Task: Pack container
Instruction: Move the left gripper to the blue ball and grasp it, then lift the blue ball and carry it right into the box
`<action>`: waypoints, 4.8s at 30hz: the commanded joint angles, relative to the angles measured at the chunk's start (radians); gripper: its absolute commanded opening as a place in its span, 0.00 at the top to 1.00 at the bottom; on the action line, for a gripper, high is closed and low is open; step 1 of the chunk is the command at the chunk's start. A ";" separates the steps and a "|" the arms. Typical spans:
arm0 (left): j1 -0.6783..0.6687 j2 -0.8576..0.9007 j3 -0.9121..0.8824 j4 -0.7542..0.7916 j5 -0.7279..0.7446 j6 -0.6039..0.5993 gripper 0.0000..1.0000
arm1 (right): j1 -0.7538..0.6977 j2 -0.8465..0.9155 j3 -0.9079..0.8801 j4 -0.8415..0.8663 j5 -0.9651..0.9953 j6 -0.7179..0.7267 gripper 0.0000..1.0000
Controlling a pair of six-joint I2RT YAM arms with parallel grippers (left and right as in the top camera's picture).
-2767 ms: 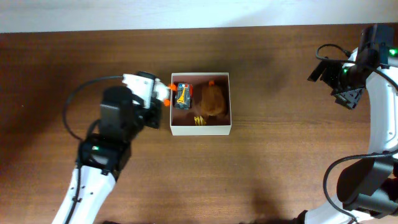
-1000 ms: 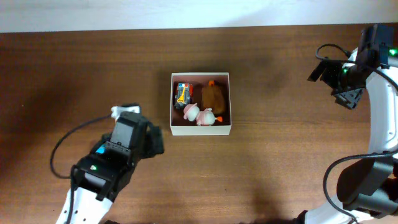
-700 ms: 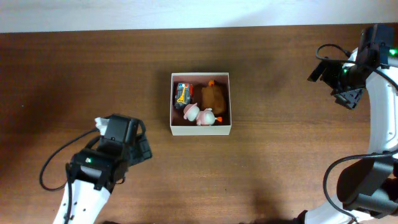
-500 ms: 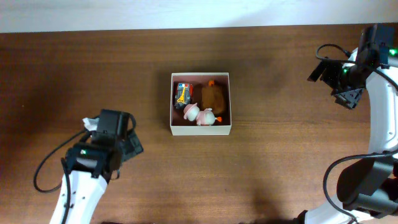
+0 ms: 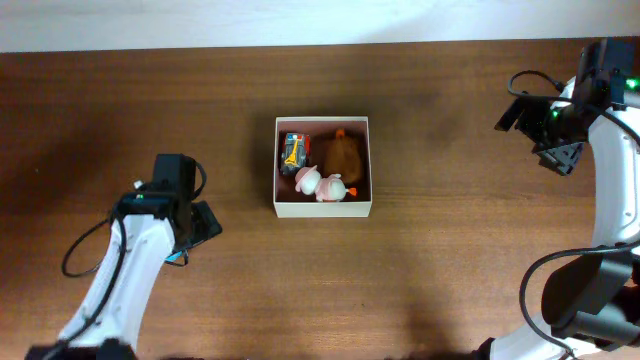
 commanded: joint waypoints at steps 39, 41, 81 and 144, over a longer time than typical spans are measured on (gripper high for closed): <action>0.121 0.045 0.002 0.058 0.032 0.045 0.00 | 0.004 0.002 0.005 0.000 0.009 0.005 0.01; 0.121 0.045 0.002 0.058 0.027 0.045 0.00 | 0.004 0.002 0.005 0.000 0.009 0.005 0.01; 0.161 0.251 0.000 0.163 0.027 0.046 0.53 | 0.004 0.002 0.005 0.000 0.009 0.005 0.01; -0.277 0.146 0.167 0.484 0.533 0.508 0.55 | 0.004 0.003 0.005 0.000 0.009 0.005 0.01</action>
